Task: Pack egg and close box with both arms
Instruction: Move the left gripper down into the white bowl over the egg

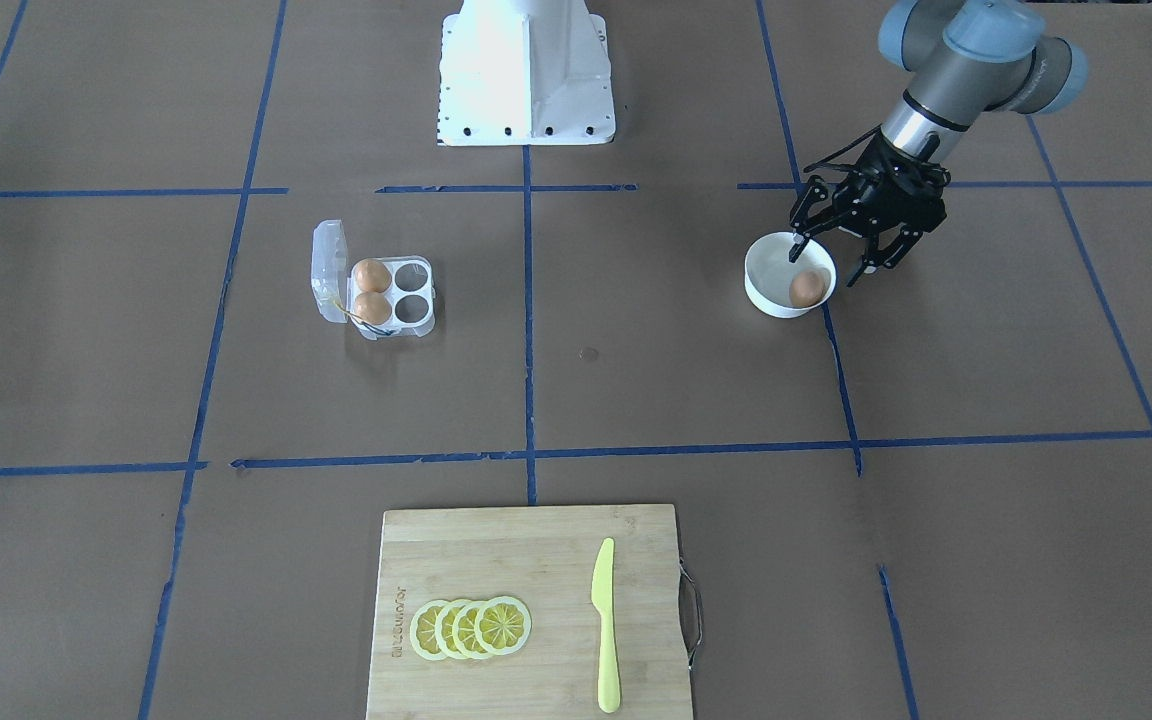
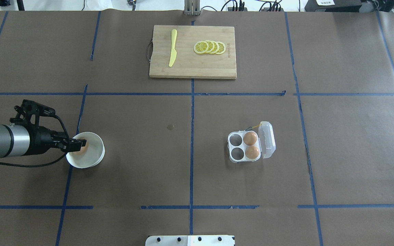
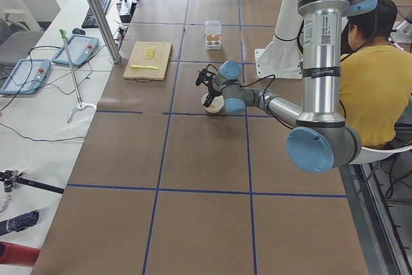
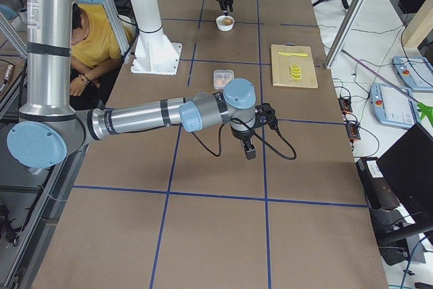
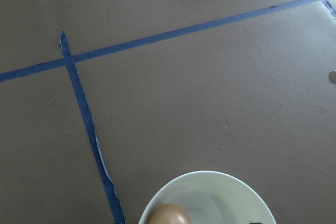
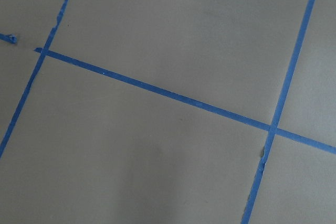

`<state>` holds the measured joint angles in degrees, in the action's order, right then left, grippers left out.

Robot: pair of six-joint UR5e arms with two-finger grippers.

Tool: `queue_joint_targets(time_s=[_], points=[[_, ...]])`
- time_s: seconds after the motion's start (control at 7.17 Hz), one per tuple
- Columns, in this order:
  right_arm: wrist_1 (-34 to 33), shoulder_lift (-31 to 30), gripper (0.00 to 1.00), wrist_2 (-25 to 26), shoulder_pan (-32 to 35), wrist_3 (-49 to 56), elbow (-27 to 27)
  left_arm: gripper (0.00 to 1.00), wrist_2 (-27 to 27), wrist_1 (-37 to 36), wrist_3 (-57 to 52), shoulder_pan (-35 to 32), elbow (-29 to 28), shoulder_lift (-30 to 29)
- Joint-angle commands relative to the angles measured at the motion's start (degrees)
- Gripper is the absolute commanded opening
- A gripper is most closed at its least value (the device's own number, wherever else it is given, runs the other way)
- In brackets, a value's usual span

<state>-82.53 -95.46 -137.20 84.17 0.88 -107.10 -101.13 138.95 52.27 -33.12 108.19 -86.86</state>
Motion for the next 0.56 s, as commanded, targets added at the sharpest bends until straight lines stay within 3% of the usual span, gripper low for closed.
queue_joint_targets(time_s=[0.0,0.42], points=[[0.0,-0.1,1.00,0.0,0.0,0.0,0.1,0.78,2.3,-0.1,0.7,1.8,-1.1,-0.9],[0.0,-0.3,1.00,0.0,0.0,0.1,0.1,0.78,2.3,-0.1,0.7,3.0,-1.4,-0.8]])
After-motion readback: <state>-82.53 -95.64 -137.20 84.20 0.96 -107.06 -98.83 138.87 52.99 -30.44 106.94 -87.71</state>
